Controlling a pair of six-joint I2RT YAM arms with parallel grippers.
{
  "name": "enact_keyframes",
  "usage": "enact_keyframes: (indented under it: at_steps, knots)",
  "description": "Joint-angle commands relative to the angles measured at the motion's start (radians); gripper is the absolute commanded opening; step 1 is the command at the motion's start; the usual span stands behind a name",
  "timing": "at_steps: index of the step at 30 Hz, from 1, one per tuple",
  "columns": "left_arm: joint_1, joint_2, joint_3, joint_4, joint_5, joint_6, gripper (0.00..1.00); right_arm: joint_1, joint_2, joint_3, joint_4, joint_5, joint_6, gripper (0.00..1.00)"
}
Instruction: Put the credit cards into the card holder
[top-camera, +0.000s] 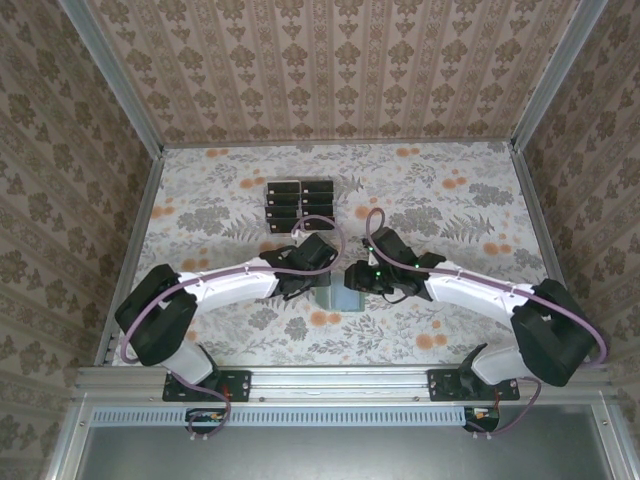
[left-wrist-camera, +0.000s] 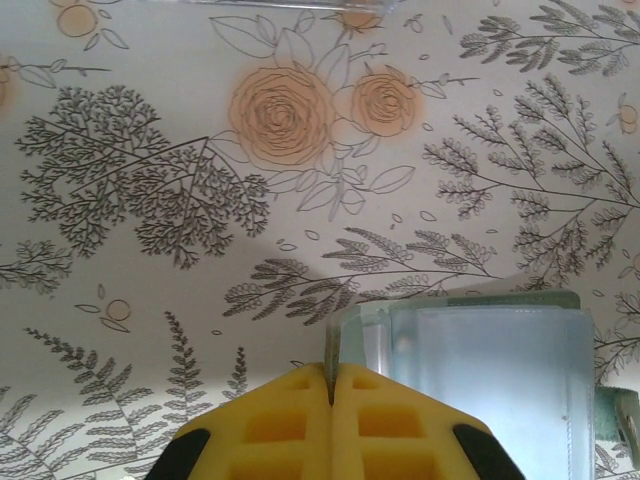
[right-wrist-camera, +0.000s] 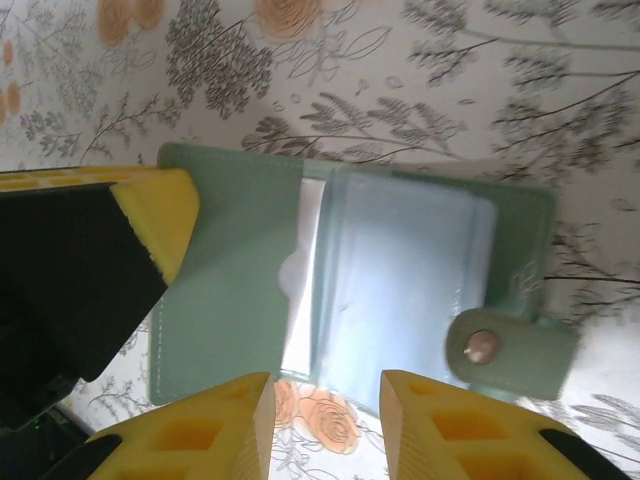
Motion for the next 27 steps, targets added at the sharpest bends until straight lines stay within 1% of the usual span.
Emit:
enact_keyframes:
  at_steps: [1, 5, 10, 12, 14, 16, 20, 23, 27]
  knots:
    - [0.021, -0.033, -0.034, 0.043, 0.017, -0.029, 0.0, 0.011, 0.054, 0.025, 0.043, -0.03, 0.032, 0.33]
    - [0.041, -0.038, -0.07, 0.082, 0.041, -0.036, 0.0, 0.016, 0.105, 0.028, 0.066, -0.026, 0.039, 0.33]
    - [0.07, -0.036, -0.104, 0.098, 0.06, -0.024, 0.0, 0.016, 0.159, 0.038, 0.053, 0.016, 0.021, 0.33]
    - [0.084, -0.039, -0.116, 0.093, 0.06, -0.016, 0.09, 0.015, 0.163, 0.036, 0.043, 0.032, 0.018, 0.34]
    - [0.095, -0.041, -0.128, 0.087, 0.056, -0.006, 0.2, 0.015, 0.167, 0.036, 0.034, 0.039, 0.012, 0.35]
    - [0.104, -0.039, -0.136, 0.076, 0.047, 0.006, 0.27, 0.015, 0.166, 0.035, 0.027, 0.046, 0.009, 0.37]
    - [0.114, -0.005, -0.119, 0.026, 0.024, 0.032, 0.29, 0.015, 0.161, 0.039, 0.014, 0.055, 0.003, 0.43]
    - [0.115, 0.02, -0.095, -0.007, 0.005, 0.057, 0.29, 0.015, 0.151, 0.052, -0.002, 0.061, -0.007, 0.48]
    - [0.115, 0.035, -0.081, -0.017, -0.006, 0.083, 0.29, 0.015, 0.132, 0.084, -0.054, 0.085, -0.042, 0.52]
